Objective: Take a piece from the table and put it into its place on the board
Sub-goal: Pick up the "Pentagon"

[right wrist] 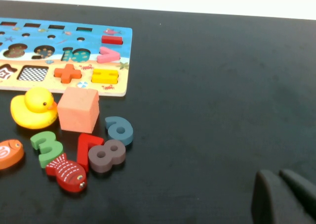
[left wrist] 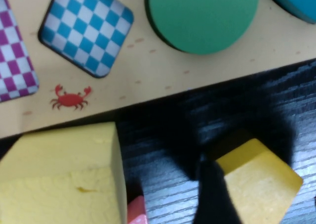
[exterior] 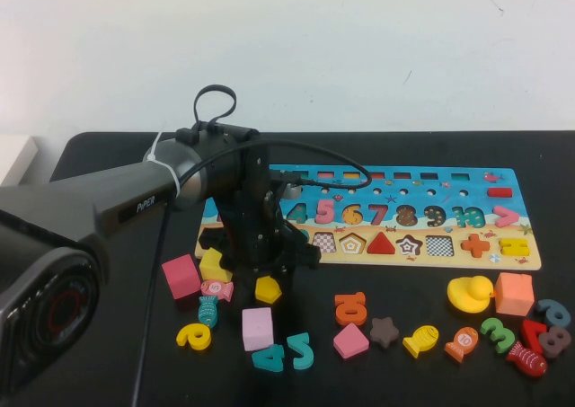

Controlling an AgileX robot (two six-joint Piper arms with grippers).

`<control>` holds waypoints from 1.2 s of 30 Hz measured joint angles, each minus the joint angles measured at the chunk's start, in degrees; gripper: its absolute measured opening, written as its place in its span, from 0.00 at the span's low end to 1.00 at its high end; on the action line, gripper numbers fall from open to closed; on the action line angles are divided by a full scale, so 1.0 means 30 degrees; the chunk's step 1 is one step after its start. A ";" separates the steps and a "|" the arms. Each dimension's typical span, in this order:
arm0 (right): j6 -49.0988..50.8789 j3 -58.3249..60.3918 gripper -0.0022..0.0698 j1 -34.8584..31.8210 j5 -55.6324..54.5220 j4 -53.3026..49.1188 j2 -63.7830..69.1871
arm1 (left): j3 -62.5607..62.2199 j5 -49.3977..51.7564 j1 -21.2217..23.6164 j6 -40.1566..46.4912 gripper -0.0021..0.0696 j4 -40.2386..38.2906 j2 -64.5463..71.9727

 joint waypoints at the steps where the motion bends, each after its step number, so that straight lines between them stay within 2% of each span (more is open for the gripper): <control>1: 0.0000 0.0000 0.06 0.0000 0.0000 0.0000 0.0000 | 0.0000 0.0000 0.0000 0.0000 0.55 0.0000 0.0000; 7: 0.0000 0.0000 0.06 0.0000 0.0000 0.0000 0.0000 | 0.0000 0.0000 0.0000 0.0046 0.48 0.0000 0.0000; 22: 0.0000 0.0000 0.06 0.0000 0.0000 0.0000 0.0000 | 0.0000 0.0191 0.0000 0.2084 0.48 0.0000 0.0000; 24: 0.0000 0.0000 0.06 0.0000 0.0000 0.0000 0.0000 | 0.0000 0.0191 0.0000 0.2295 0.50 0.0000 0.0000; 30: 0.0000 0.0000 0.06 0.0000 0.0000 0.0000 0.0000 | 0.0000 0.0600 0.0000 0.3109 0.65 0.0000 0.0000; 36: 0.0000 0.0000 0.06 0.0000 0.0000 0.0000 0.0000 | 0.0000 0.0677 0.0000 0.4004 0.67 0.0000 0.0000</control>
